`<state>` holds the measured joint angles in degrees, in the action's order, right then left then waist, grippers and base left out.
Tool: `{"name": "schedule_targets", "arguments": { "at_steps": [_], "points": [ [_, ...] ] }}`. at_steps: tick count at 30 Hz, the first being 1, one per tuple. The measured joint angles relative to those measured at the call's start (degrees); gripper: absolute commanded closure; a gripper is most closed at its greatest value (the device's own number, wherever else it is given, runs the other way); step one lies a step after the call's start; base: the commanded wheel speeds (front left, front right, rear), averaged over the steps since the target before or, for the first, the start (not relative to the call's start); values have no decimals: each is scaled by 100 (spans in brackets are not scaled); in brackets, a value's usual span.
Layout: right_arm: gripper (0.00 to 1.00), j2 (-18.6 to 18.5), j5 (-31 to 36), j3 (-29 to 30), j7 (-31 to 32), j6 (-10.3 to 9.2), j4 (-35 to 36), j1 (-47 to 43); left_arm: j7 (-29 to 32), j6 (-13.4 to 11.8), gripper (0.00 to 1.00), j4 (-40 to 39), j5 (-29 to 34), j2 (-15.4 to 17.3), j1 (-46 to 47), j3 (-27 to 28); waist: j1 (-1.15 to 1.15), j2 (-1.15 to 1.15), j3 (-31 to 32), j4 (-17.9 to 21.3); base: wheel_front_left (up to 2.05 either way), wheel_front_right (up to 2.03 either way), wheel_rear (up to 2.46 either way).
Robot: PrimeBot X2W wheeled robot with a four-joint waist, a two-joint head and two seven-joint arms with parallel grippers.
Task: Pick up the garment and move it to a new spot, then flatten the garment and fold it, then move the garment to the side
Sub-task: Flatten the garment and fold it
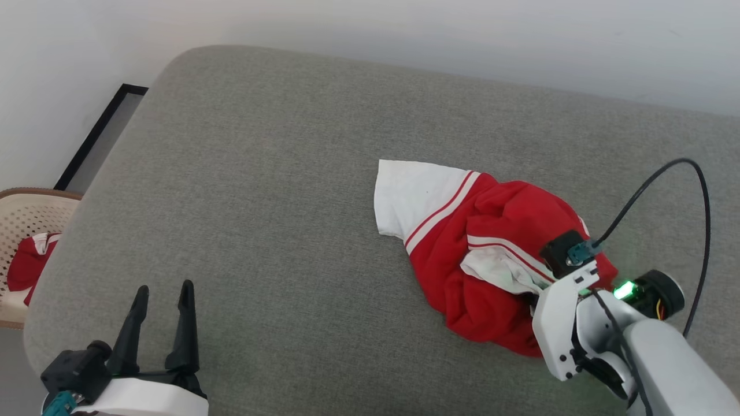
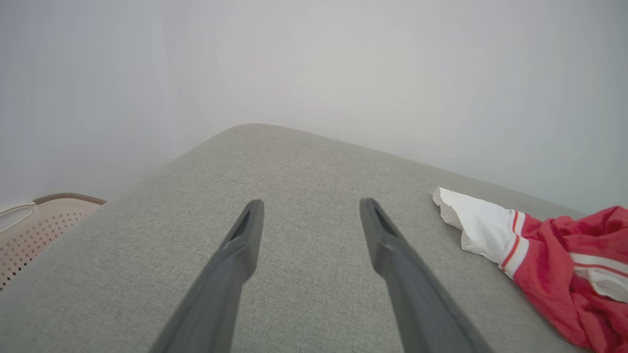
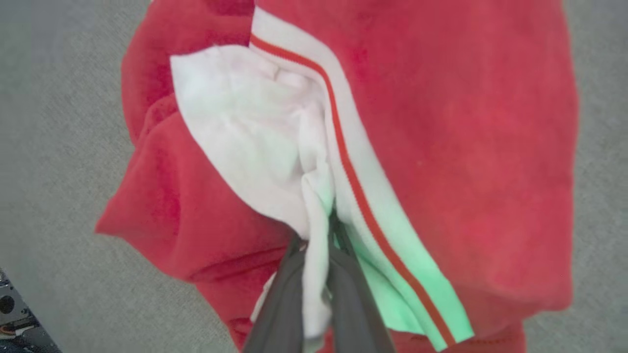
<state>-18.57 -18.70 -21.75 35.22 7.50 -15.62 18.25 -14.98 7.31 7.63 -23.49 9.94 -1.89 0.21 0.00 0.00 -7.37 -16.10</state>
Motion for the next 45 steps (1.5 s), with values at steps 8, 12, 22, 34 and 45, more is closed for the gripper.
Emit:
{"name": "schedule_targets", "arguments": {
  "at_steps": [8, 12, 22, 34, 45],
  "points": [
    [100, -401, -283, 301, 543, 0, 1010, 19, 1, 0, 0, -48, -15, -16, 3, 73, 0, 0, -31, 231, 0, 0, 0],
    [100, -747, -371, 750, 817, 0, 1588, -55, 0, 0, 0, -63, -14, -8, 26, 78, 0, 0, -52, 372, 0, 0, 0],
    [100, -1179, -528, 1872, 943, 0, 1377, -555, 0, 0, 0, -33, -15, 4, 155, -1, 0, 0, -170, 537, 0, 0, 0],
    [0, -1007, -760, 1485, 392, 0, 305, -359, 0, 0, 0, 22, -64, 58, 257, -45, 0, 0, -270, 625, 0, 0, 0],
    [0, -1004, -934, 1789, 664, 0, 1622, -872, 0, 0, 0, 1, -64, 105, 256, -42, 0, 0, -302, 781, 0, 0, 0]
  ]
}}
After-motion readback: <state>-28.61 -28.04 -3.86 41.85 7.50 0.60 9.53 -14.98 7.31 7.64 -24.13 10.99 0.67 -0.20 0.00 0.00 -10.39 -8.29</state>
